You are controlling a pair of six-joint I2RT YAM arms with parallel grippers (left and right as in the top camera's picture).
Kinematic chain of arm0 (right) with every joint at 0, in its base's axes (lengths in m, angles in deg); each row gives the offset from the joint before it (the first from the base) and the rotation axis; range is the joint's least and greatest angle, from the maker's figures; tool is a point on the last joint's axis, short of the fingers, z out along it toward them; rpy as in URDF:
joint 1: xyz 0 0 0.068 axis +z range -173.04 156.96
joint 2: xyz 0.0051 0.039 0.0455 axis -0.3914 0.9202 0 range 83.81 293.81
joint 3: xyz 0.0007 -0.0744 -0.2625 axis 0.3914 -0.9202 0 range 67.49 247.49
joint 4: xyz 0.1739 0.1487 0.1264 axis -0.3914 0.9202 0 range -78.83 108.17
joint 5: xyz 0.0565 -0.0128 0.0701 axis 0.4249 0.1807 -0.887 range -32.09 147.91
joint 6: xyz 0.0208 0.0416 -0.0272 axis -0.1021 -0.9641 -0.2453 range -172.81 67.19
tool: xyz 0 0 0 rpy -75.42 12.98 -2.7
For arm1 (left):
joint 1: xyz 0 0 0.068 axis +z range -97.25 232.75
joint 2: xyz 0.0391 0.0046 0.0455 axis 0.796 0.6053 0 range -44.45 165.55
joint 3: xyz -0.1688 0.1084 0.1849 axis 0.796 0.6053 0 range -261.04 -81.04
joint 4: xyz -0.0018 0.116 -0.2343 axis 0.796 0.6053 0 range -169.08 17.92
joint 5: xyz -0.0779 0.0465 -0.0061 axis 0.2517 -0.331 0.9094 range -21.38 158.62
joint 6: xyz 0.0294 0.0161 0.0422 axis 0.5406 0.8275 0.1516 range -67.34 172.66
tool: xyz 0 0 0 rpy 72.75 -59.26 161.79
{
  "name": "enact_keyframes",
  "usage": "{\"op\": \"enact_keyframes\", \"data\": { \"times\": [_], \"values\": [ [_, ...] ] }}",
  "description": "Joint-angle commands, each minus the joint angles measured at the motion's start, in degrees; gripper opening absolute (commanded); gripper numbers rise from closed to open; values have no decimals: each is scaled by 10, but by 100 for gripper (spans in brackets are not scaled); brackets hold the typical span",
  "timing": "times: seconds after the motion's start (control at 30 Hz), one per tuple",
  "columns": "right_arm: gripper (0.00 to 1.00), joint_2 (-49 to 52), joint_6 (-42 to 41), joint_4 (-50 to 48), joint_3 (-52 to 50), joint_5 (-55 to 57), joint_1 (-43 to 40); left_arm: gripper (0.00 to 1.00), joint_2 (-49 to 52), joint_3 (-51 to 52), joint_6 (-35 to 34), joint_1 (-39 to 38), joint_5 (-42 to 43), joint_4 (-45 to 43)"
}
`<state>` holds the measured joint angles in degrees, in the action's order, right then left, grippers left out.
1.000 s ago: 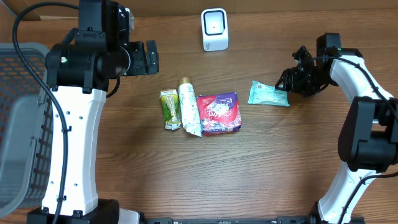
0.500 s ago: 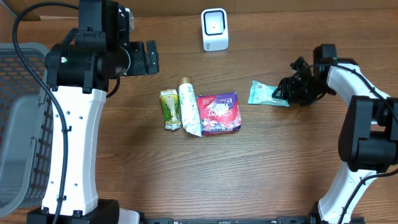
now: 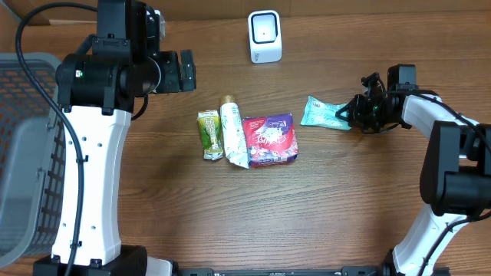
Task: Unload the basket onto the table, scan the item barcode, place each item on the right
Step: 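Lift teal pack and hold it over the white scanner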
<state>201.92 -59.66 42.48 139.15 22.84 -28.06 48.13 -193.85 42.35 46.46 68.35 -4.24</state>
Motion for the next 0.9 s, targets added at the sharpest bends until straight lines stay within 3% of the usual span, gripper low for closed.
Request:
{"op": "enact_keyframes", "data": {
  "times": [0.0, 0.27, 0.57, 0.87],
  "values": [
    [4, 23, -7, 9, -25, 5, 4, 100, 1, -5, 5, -1, -3, -1],
    [4, -33, 29, 112, 79, -116, -2, 100, 1, -5, 5, -1, -3, -1],
    [4, -134, 69, 282, 235, -92, 34, 100, 1, -5, 5, -1, -3, -1],
    [4, -201, 66, 313, 266, -57, 98, 99, 1, -5, 5, -1, -3, -1]
  ]
}}
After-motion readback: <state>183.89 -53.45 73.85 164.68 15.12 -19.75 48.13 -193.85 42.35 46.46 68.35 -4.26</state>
